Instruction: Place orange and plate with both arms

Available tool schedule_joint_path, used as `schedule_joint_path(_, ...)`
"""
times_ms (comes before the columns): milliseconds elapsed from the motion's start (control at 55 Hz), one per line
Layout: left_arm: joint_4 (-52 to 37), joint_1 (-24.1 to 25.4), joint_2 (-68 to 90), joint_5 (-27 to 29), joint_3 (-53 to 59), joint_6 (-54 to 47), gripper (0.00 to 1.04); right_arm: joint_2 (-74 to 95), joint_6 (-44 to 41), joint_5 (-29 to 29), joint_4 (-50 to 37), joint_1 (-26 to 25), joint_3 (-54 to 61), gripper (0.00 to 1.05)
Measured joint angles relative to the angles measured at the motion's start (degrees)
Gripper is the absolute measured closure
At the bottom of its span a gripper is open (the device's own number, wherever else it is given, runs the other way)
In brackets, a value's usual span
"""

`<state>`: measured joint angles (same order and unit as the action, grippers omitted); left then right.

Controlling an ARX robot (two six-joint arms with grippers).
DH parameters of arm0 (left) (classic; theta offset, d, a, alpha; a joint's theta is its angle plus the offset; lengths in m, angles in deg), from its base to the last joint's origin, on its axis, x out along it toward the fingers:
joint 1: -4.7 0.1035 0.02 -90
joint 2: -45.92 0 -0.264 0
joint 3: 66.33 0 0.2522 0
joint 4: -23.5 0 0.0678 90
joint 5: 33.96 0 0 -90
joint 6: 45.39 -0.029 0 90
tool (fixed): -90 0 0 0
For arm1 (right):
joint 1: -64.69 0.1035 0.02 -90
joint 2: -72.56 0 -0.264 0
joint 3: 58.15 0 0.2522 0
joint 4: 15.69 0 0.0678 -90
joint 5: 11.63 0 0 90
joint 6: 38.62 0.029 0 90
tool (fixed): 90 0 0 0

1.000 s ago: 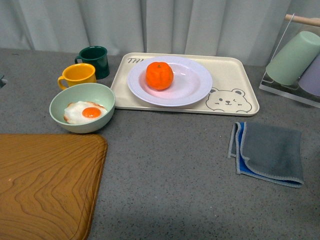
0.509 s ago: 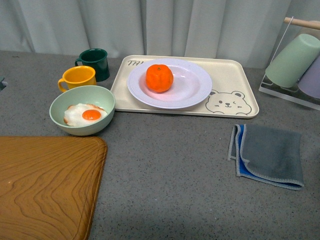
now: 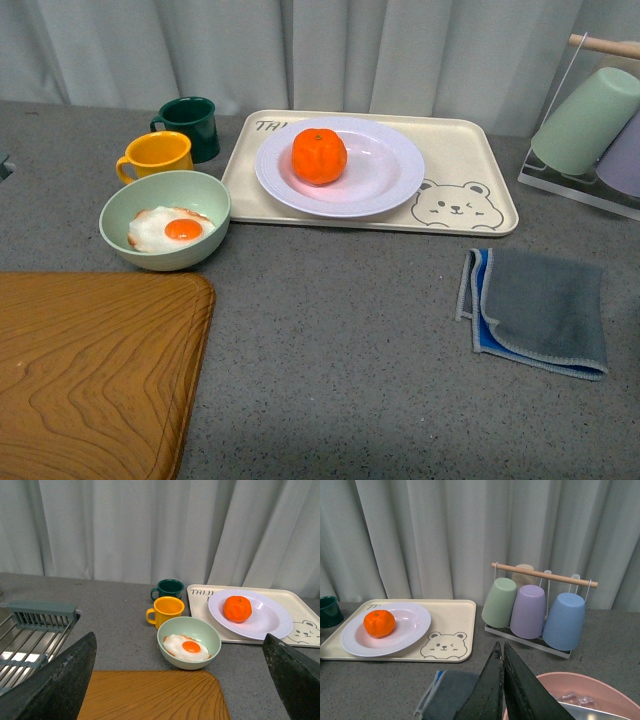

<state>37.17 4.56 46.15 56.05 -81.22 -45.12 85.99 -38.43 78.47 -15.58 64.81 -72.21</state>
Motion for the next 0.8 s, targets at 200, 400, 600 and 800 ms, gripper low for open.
schedule_joint_path(200,0.0,-0.02,0.0,0.0,0.0,0.0,0.07,-3.02,0.0,-0.02,3.02,0.0,0.0,1.04)
schedule_joint_path(400,0.02,0.0,0.0,0.0,0.0,0.0,0.07,-13.14,0.0,-0.09,13.35,0.0,-0.04,1.04)
schedule_joint_path(600,0.02,-0.02,-0.02,0.0,0.0,0.0,0.07,-13.14,-0.07,-0.07,13.55,0.0,-0.04,0.95)
schedule_joint_path(800,0.02,0.0,-0.02,0.02,0.0,0.0,0.07,-13.18,-0.07,-0.09,13.55,0.0,-0.04,0.61)
